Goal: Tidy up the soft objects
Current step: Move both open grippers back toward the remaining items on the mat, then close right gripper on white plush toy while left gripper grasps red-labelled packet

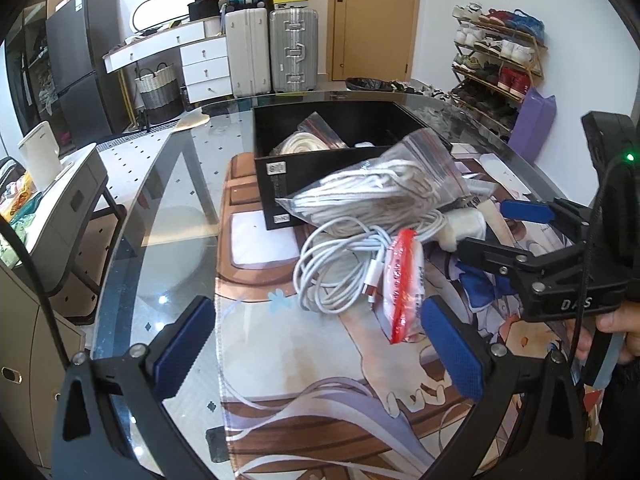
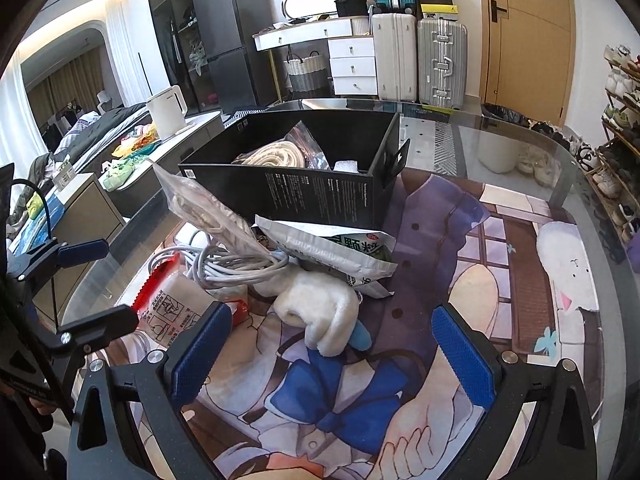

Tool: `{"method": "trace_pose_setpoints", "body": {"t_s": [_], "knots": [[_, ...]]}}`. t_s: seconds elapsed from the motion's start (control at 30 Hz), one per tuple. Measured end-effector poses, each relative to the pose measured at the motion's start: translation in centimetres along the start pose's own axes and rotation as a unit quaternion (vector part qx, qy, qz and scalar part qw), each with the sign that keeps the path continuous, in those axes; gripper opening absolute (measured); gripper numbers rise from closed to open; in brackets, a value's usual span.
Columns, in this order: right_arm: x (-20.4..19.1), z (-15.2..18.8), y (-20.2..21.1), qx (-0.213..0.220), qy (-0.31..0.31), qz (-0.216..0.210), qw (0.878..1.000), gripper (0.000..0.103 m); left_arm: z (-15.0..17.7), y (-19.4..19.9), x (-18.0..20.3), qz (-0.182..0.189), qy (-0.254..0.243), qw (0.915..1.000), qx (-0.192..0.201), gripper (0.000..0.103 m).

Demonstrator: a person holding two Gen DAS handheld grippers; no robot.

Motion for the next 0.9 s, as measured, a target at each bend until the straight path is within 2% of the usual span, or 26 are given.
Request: {"method": "trace_pose_setpoints", "body": {"t_s": [0.53,0.6,0.73,0.8,0.9], "knots": [[-0.6,0.1,-2.3,-0.018,0.014,-0.001,1.0,0.099,0.6,-0.6,2.1,0.016,-0.037,0.9992,0.003,0.101],[-0.7,0.1,-2.5,-0.022,0.015,-0.002,1.0,0.097,0.7,-0.5,2.3,0.022,-0.041,0.9989,0.003,0.093],[-0.6,0.0,-3.1,-0.028,0.015,-0.004,0.999,0.086,0.9,-0.3,2.8,0.028,-0.047,0.9985,0.004,0.086],[-0.5,0.0,-3.3,-0.032,0.015,-0.003,0.999,0.084,0.9,-0.2,2.8,0.032,-0.048,0.9983,0.005,0.077],[-0.4,0.0,-3.4,-0.031,0.013,-0.005,0.999,0.08,1.0,-0.3,3.0,0.039,-0.052,0.9979,0.002,0.07]]}}
Point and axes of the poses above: each gripper's, at about its wrist camera, not at the fingertips, and y roughly against the way its jaws point, x to its right, z to its underside, the point moved 6 cm from there along -y, roughly the way its jaws point, and after that the axes turned 10 degrees about y, right-handed, at the moved point
